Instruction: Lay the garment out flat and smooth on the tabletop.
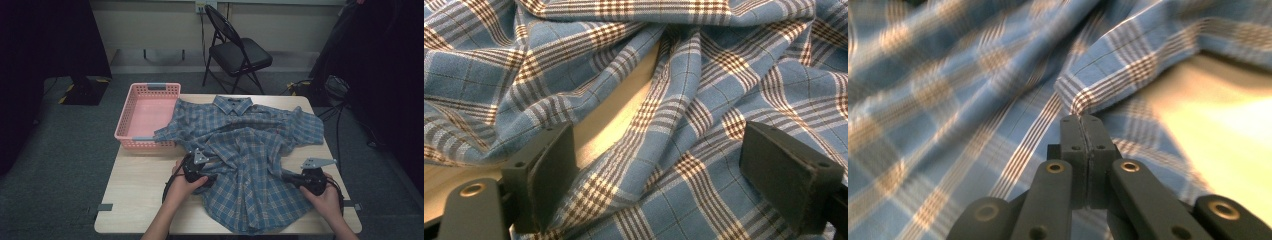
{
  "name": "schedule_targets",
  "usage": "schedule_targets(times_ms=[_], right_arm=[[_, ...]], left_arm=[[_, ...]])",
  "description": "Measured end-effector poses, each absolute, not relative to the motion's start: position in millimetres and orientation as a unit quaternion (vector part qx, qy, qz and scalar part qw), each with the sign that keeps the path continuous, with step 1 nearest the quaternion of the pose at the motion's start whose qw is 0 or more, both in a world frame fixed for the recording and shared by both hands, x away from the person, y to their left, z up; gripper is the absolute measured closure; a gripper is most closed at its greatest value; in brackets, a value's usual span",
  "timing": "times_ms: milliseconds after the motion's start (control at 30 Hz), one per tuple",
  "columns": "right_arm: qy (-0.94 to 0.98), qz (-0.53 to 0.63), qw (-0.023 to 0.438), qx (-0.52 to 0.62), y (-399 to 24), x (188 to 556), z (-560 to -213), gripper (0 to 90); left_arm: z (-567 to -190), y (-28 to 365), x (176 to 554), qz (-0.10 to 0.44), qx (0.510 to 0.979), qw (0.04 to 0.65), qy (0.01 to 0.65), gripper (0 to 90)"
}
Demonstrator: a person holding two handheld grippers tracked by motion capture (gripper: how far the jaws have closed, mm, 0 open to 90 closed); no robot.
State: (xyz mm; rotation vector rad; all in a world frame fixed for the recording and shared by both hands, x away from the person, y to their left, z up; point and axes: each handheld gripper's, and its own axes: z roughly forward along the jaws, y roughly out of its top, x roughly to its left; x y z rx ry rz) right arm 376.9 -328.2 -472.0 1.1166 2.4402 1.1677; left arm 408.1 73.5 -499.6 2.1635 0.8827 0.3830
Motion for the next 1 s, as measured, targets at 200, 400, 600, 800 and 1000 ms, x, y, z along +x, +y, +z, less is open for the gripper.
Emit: schedule_targets(times_ms=[200, 400, 600, 800, 1000], right_arm=[[0.782, 0.438, 0.131, 0.423, -342, 412, -452, 89.4], [0.768, 0.403, 0.15, 0.474, -354, 444, -468, 89.3], [0.791, 0.369, 0.159, 0.462, -358, 431, -482, 89.2], [0.816, 0.336, 0.175, 0.438, -362, 405, -483, 87.6], [0.793, 0.379, 0.205, 0.43, -354, 397, -474, 59.1]], left_arm=[[-500, 74, 408, 0.15, 0.846, 0.377, 0.345, 14.7], [-500, 74, 408, 0.15, 0.846, 0.377, 0.345, 14.7], [-500, 74, 408, 0.15, 0.846, 0.377, 0.345, 14.7], [-500, 74, 408, 0.151, 0.846, 0.377, 0.346, 14.7], [-500, 74, 408, 0.151, 0.846, 0.377, 0.346, 14.7]])
